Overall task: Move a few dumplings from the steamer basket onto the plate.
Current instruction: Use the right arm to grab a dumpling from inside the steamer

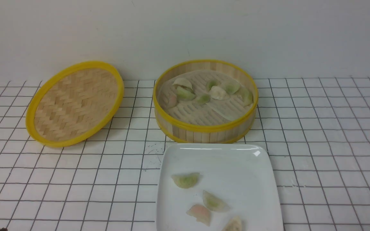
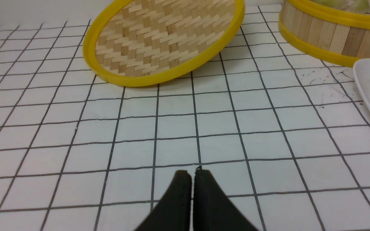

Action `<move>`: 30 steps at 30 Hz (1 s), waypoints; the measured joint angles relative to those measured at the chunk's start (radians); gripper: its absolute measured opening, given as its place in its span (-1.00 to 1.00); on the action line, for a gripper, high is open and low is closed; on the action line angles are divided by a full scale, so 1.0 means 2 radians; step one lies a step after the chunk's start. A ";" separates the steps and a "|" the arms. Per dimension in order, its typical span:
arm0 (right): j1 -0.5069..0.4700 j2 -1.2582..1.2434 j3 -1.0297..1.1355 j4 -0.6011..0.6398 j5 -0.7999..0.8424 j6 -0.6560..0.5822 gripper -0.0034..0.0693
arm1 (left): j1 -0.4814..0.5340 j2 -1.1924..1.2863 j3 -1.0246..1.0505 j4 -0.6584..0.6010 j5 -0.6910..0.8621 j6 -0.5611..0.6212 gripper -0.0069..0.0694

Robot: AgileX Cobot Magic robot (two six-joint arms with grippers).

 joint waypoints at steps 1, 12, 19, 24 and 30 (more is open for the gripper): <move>0.000 0.000 0.000 0.000 0.000 0.000 -0.94 | 0.000 0.000 0.000 0.000 0.000 0.000 -0.83; 0.000 0.000 0.000 0.000 0.000 0.000 -0.94 | 0.000 0.000 0.000 0.000 0.000 0.000 -0.83; 0.000 0.000 0.000 -0.010 -0.001 -0.008 -0.94 | 0.000 0.000 0.000 0.000 0.000 0.000 -0.83; 0.000 0.000 0.002 -0.032 -0.014 -0.016 -0.94 | 0.000 0.000 0.000 0.000 0.000 0.000 -0.83; 0.000 0.000 0.006 0.065 -0.152 0.058 -0.94 | 0.000 0.000 0.000 0.000 0.000 0.000 -0.83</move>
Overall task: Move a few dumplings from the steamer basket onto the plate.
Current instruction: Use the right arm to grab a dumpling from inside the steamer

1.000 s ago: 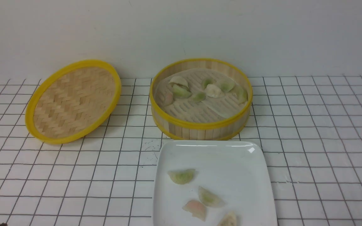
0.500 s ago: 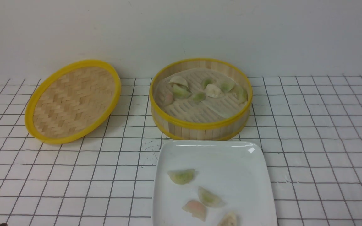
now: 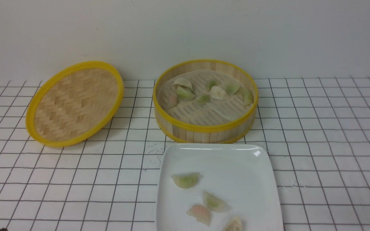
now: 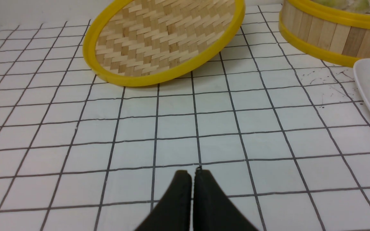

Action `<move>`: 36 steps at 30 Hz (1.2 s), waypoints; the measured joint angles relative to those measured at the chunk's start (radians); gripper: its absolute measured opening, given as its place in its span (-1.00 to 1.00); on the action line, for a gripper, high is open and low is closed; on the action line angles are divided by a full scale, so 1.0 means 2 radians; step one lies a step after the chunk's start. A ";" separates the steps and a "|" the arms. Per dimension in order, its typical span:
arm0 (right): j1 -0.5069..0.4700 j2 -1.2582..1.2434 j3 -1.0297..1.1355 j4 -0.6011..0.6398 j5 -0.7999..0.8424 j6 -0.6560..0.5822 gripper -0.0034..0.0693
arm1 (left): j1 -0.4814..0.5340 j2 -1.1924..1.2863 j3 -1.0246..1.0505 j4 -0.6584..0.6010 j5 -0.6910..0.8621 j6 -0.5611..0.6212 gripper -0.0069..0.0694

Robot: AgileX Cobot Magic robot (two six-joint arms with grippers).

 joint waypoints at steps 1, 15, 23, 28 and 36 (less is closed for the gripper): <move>0.000 0.000 0.000 0.022 -0.025 0.012 -0.94 | 0.000 0.000 0.000 0.000 0.000 0.000 -0.83; 0.000 0.000 -0.005 0.082 -0.192 0.066 -0.94 | 0.000 0.000 0.000 0.000 0.000 0.000 -0.83; 0.022 0.140 -0.232 0.011 0.157 0.083 -0.94 | 0.000 0.000 0.000 0.000 0.000 0.000 -0.83; 0.032 0.296 -0.363 0.000 0.391 0.006 -0.94 | 0.000 0.000 0.000 0.000 0.000 0.000 -0.83; 0.032 0.366 -0.395 0.018 0.451 -0.038 -0.94 | 0.000 0.000 0.000 0.000 0.000 0.000 -0.83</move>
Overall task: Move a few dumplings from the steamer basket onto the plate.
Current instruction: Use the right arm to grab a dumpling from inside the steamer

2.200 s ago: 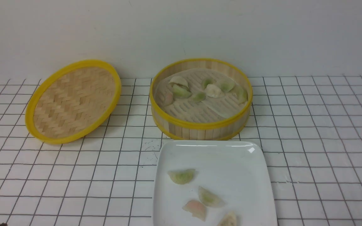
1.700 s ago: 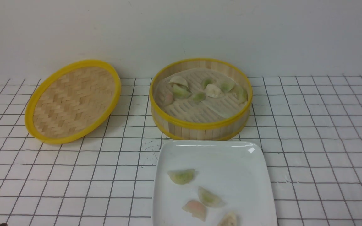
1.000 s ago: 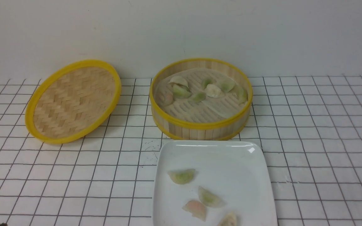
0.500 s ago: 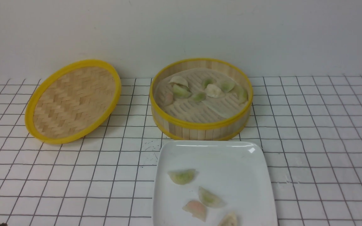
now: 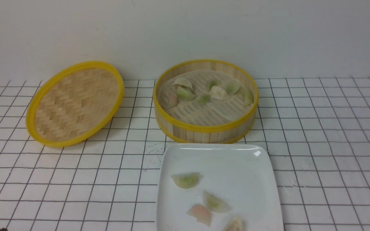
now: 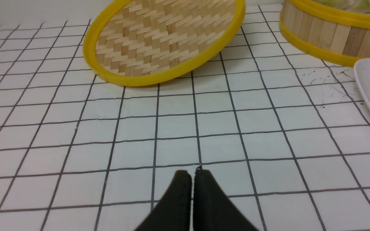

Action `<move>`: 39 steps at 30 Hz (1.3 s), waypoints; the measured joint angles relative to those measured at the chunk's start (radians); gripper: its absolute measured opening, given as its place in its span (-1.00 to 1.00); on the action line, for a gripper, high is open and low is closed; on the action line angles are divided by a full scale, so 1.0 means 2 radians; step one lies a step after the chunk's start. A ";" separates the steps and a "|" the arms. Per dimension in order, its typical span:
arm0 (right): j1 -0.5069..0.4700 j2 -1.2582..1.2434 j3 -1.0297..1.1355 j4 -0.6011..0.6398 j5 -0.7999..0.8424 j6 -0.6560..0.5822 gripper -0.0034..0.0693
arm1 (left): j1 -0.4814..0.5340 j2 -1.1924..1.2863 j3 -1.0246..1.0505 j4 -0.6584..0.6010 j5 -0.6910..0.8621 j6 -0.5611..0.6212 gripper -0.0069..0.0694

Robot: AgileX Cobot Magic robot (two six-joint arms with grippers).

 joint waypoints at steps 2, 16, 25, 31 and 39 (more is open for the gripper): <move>0.000 0.001 0.000 0.010 0.016 -0.011 -0.94 | 0.000 0.000 0.000 0.000 0.000 0.000 -0.83; 0.000 0.172 -0.071 0.064 0.096 -0.092 -0.94 | 0.000 0.000 0.000 0.000 0.000 0.000 -0.83; 0.056 0.348 -0.240 0.031 0.080 -0.096 -0.93 | 0.000 0.000 0.000 0.000 0.000 0.000 -0.83; 0.096 0.455 -0.379 0.019 0.071 -0.083 -0.89 | 0.000 0.000 0.000 0.000 0.000 0.000 -0.83; 0.126 0.631 -0.566 -0.020 0.065 -0.102 -0.65 | 0.000 0.000 0.000 0.000 0.000 0.000 -0.83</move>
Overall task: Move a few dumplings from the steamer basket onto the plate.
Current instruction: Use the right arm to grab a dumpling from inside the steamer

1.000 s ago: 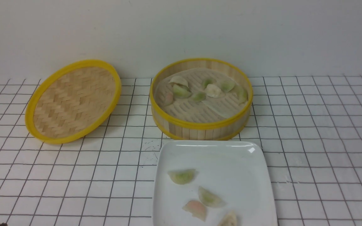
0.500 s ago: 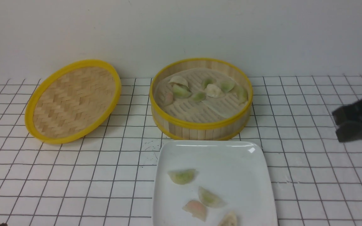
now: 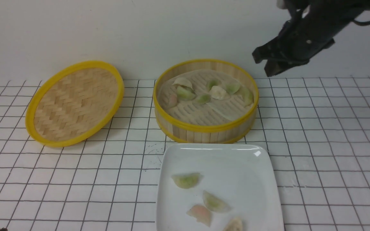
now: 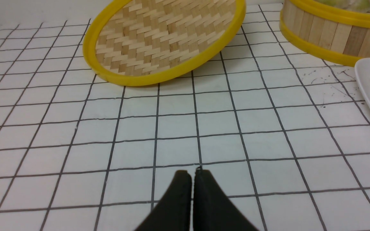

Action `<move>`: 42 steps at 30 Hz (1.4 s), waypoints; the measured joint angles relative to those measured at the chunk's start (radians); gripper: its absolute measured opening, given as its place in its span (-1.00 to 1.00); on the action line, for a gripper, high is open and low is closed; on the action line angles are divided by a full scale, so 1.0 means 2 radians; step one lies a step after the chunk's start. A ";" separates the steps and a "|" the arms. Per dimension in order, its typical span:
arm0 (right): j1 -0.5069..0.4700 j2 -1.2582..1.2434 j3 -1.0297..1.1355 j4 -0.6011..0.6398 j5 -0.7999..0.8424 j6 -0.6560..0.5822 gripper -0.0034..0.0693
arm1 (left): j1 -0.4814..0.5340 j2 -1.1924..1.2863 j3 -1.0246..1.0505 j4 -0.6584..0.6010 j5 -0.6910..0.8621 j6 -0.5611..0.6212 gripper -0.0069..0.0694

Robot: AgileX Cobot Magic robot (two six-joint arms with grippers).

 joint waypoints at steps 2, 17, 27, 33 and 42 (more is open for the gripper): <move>0.005 0.048 -0.049 -0.013 -0.009 -0.011 -0.53 | 0.000 0.000 0.000 0.000 0.000 0.000 -0.83; 0.020 0.259 -0.231 -0.029 -0.093 -0.057 0.10 | 0.000 0.000 0.000 0.000 0.000 0.000 -0.83; 0.021 0.277 -0.233 -0.051 -0.108 -0.058 0.10 | 0.000 0.000 0.000 0.000 0.000 0.000 -0.83; 0.021 0.277 -0.237 -0.051 -0.089 -0.058 0.04 | 0.000 0.000 0.000 0.000 0.000 0.000 -0.83; 0.023 0.277 -0.286 -0.051 -0.049 -0.045 0.02 | 0.000 0.000 0.000 0.000 0.000 0.000 -0.83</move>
